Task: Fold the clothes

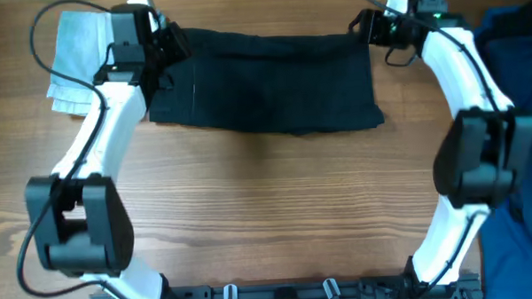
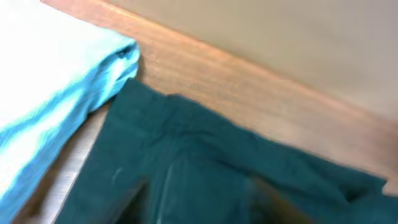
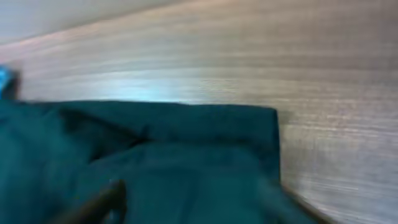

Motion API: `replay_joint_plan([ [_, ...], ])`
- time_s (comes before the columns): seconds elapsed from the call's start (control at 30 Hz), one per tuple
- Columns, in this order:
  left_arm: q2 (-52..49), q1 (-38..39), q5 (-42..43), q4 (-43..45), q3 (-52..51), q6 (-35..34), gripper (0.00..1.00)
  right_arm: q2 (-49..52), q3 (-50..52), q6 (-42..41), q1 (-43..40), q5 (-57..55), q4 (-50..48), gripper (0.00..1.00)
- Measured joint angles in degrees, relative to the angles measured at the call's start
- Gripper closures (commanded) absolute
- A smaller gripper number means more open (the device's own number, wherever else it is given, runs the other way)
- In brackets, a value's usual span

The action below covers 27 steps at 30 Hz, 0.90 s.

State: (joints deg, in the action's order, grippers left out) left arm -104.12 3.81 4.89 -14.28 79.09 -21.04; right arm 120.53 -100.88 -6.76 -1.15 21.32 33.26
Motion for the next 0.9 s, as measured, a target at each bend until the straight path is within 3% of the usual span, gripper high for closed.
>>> replay_joint_plan([
  [0.03,0.59,0.00,-0.74,-3.17,0.52,0.70,0.80,-2.71,-0.50,0.61,0.44,0.17,3.15,0.96],
  [0.17,-0.07,0.00,-4.11,-12.13,0.63,0.81,0.82,-6.58,-0.42,2.71,4.02,0.74,14.53,0.96],
  [0.27,-2.23,0.00,-7.41,-14.32,0.63,0.81,0.80,-4.74,4.79,4.79,7.37,0.63,14.03,0.96],
  [0.33,-3.91,0.00,-8.11,-14.97,0.63,0.79,0.72,-2.43,7.80,5.14,9.09,-0.48,12.37,0.96],
  [0.47,-4.24,0.00,-8.50,-16.48,0.63,0.63,0.72,2.69,13.07,2.47,9.79,-1.36,9.29,0.96],
  [0.57,-4.24,0.00,-8.52,-16.76,0.63,0.63,0.73,3.69,13.77,-2.95,9.35,-4.55,12.07,0.96],
  [0.73,-4.24,0.00,-8.20,-17.68,0.63,0.63,0.74,2.73,13.53,-13.18,6.80,-18.64,27.76,0.96],
  [0.83,-4.24,0.02,-5.77,-17.73,0.63,0.61,0.73,2.73,13.81,-12.83,0.33,-20.98,29.92,0.96],
  [0.9,-4.24,0.55,-3.82,-17.73,0.63,0.61,0.60,2.71,13.92,-7.82,-2.08,-19.30,29.51,0.96],
])
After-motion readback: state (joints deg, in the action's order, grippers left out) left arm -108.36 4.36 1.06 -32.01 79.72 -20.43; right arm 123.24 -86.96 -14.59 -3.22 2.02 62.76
